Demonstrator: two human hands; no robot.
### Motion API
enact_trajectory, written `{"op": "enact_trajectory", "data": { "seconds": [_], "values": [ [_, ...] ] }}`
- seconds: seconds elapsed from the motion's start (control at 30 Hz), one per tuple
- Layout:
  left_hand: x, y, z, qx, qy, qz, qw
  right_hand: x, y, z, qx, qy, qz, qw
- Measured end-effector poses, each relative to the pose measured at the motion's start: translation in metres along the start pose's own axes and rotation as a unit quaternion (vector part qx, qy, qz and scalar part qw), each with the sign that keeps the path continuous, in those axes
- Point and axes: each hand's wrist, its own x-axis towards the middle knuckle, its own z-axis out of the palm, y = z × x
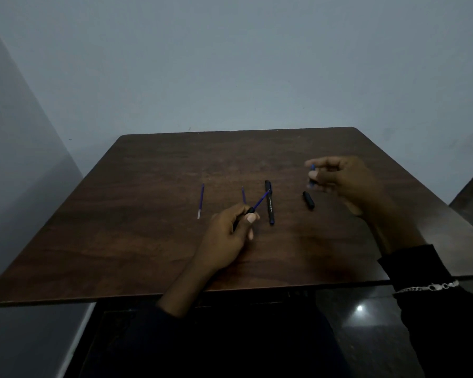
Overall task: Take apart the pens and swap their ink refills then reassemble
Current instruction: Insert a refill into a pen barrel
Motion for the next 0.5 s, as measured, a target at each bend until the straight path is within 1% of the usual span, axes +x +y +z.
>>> {"op": "enact_trajectory", "data": {
  "seconds": [0.03, 0.07, 0.17, 0.27, 0.37, 0.5],
  "values": [
    [0.0, 0.0, 0.0, 0.001, 0.0, 0.001, 1.0, -0.003, -0.002, 0.008, 0.066, -0.012, -0.012, 0.998],
    [0.0, 0.001, 0.0, 0.005, 0.0, 0.003, 1.0, -0.007, -0.003, 0.017, 0.106, -0.018, -0.026, 0.994],
    [0.0, 0.002, -0.001, 0.011, 0.001, 0.009, 1.0, -0.016, -0.003, 0.043, 0.157, -0.032, -0.069, 0.985],
    [0.0, 0.003, -0.001, 0.013, 0.0, 0.002, 1.0, -0.023, 0.0, 0.06, 0.147, -0.038, -0.104, 0.983],
    [-0.001, 0.002, -0.001, 0.012, 0.0, 0.0, 1.0, -0.027, 0.001, 0.067, 0.101, -0.04, -0.113, 0.988],
    [0.0, 0.001, 0.0, 0.012, -0.001, 0.002, 1.0, -0.028, -0.002, 0.068, 0.074, -0.039, -0.122, 0.989]
  ]
}}
